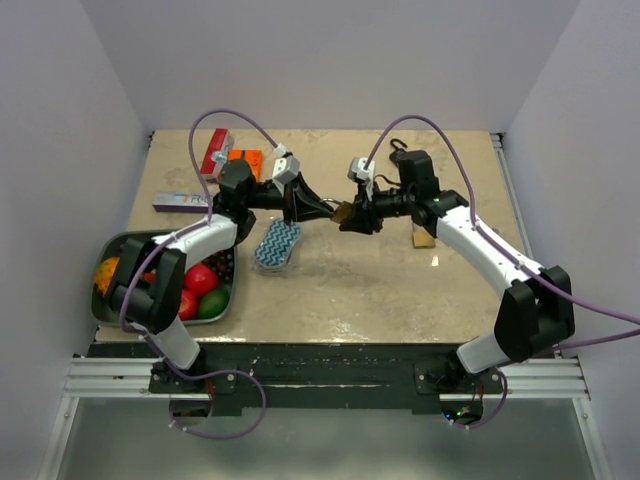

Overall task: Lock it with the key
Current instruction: Lock the lock.

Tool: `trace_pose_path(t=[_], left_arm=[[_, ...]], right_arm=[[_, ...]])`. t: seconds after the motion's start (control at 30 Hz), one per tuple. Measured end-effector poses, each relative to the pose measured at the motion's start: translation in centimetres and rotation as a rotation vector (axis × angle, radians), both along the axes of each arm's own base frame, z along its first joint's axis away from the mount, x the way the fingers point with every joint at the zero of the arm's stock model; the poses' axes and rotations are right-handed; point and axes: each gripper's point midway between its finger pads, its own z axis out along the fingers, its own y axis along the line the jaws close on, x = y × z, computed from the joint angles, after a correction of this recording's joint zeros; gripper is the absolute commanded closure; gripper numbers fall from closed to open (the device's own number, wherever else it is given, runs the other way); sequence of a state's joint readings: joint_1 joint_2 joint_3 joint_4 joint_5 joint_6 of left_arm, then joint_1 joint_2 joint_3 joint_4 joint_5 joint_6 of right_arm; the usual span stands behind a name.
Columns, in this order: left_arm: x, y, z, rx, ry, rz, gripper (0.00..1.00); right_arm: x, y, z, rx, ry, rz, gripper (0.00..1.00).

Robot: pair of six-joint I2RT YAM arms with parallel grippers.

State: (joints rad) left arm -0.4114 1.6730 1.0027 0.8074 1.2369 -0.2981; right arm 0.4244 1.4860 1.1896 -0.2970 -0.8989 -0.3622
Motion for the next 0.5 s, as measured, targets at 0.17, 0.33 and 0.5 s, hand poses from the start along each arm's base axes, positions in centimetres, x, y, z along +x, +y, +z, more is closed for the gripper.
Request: trace_pose_path(t=[0.17, 0.33, 0.5], left_arm=[[-0.5, -0.2, 0.6, -0.010, 0.012, -0.027, 1.00], [-0.3, 0.1, 1.0, -0.011, 0.019, -0.029, 1.00], [1.0, 0.3, 1.1, 0.014, 0.045, 0.007, 1.00]], right_arm=[[-0.8, 1.2, 1.2, 0.006, -0.042, 0.056, 0.99], [-0.8, 1.1, 1.4, -0.006, -0.067, 0.062, 0.68], [-0.4, 0.7, 2.7, 0.030, -0.127, 0.081, 0.29]])
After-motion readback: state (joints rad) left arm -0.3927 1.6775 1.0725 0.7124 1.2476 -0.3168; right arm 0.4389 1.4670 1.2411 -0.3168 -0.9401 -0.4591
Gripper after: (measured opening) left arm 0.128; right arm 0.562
